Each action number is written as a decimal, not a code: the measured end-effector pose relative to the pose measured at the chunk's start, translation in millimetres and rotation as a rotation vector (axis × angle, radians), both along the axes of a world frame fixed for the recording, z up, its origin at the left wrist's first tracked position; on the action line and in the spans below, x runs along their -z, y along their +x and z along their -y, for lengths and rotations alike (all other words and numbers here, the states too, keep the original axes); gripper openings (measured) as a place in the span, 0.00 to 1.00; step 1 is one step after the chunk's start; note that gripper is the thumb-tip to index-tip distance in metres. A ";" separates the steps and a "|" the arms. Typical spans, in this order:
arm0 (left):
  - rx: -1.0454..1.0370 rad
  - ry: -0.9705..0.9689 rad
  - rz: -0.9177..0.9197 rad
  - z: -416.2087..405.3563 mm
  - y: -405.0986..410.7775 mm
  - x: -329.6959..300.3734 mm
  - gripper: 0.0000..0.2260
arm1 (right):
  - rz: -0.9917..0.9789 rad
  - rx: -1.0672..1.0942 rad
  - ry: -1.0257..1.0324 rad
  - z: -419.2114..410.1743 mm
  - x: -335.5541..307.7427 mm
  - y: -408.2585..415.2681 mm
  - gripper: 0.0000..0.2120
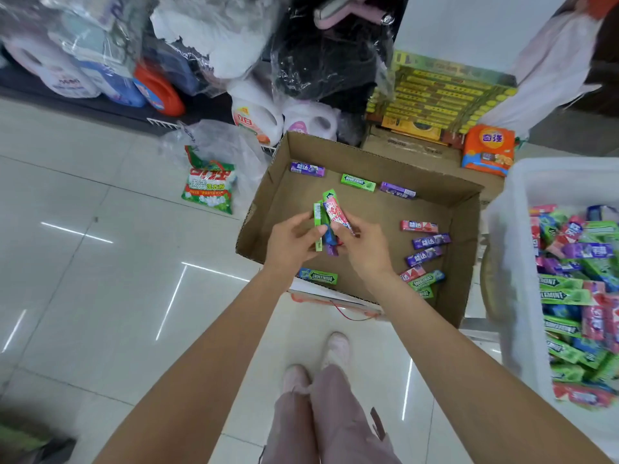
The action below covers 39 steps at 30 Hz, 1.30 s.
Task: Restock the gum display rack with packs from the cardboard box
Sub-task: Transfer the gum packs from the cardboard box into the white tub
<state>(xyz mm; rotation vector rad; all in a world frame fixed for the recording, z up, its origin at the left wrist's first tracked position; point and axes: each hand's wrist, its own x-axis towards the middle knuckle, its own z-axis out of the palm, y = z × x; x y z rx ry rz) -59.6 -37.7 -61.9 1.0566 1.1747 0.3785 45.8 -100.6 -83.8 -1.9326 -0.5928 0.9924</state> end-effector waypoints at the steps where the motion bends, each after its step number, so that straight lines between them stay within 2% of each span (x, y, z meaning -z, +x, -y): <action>1: 0.020 0.006 0.015 2.7 -1.7 -6.6 0.14 | 0.019 0.010 0.006 3.8 -7.2 -2.6 0.14; 5: 0.152 0.055 0.044 13.9 -0.4 -32.8 0.09 | 0.078 0.031 0.029 21.6 -38.1 -6.1 0.13; 15: 0.328 0.161 0.118 71.8 58.6 -105.8 0.15 | 0.209 0.169 0.099 95.2 -111.9 32.5 0.18; 21: 0.462 0.277 0.086 130.1 128.9 -124.1 0.16 | 0.177 0.283 0.105 167.2 -137.1 90.8 0.16; 25: 0.520 0.269 -0.004 181.0 180.1 -120.1 0.18 | 0.182 0.338 0.098 219.9 -139.7 134.7 0.16; 31: 0.595 0.330 -0.134 235.1 230.6 -113.7 0.20 | 0.130 0.297 -0.002 269.2 -117.7 194.5 0.17; 35: 0.526 0.353 -0.220 249.4 250.8 -106.8 0.19 | 0.126 0.199 -0.067 277.1 -111.2 213.3 0.18; 39: 0.451 0.394 -0.330 253.3 260.3 -99.1 0.18 | 0.244 0.030 -0.169 276.3 -114.4 224.0 0.19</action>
